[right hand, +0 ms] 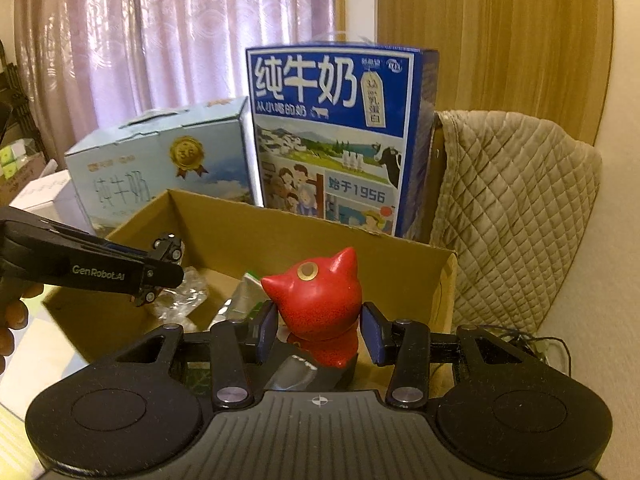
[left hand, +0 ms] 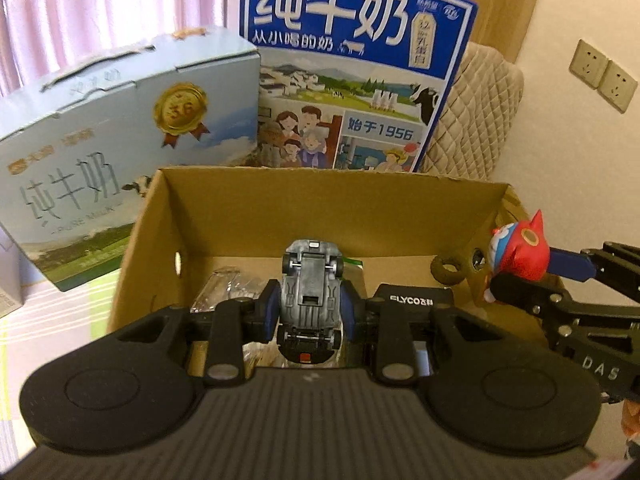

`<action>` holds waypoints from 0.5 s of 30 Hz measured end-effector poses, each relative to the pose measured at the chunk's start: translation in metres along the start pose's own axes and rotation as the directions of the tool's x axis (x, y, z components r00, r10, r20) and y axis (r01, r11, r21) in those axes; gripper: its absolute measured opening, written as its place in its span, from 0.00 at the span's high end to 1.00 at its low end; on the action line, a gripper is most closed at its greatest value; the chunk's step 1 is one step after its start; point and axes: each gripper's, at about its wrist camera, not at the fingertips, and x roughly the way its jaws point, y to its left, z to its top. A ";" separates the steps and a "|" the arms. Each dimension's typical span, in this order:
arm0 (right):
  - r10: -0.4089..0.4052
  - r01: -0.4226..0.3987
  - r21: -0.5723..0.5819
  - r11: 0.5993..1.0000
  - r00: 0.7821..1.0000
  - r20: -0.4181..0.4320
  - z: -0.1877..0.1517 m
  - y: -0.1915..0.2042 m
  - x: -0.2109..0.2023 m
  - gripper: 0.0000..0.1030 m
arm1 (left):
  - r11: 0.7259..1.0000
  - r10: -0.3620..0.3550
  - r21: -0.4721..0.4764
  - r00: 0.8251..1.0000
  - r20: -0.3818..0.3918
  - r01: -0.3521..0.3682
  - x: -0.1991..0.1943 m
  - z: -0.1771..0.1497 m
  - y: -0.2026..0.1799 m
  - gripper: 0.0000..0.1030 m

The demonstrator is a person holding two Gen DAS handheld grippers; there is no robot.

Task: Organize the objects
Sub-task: 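Lower the toy car into the box and open the left tool while the right tool lowers the red figure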

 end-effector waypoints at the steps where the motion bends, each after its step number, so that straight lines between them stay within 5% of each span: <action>1: -0.004 0.004 0.000 1.000 1.000 -0.004 0.001 -0.001 0.004 0.60 | 1.000 0.000 -0.001 1.000 -0.009 0.000 0.006 0.002 0.000 0.74; 12: -0.036 0.036 0.001 0.999 0.998 -0.041 0.006 -0.013 0.032 0.60 | 1.000 0.014 0.024 0.999 -0.044 -0.013 0.046 0.014 -0.002 0.74; 15: -0.039 0.039 0.002 0.999 0.998 -0.041 0.006 -0.014 0.034 0.60 | 0.999 0.031 0.046 0.999 -0.038 -0.029 0.050 0.017 -0.003 0.65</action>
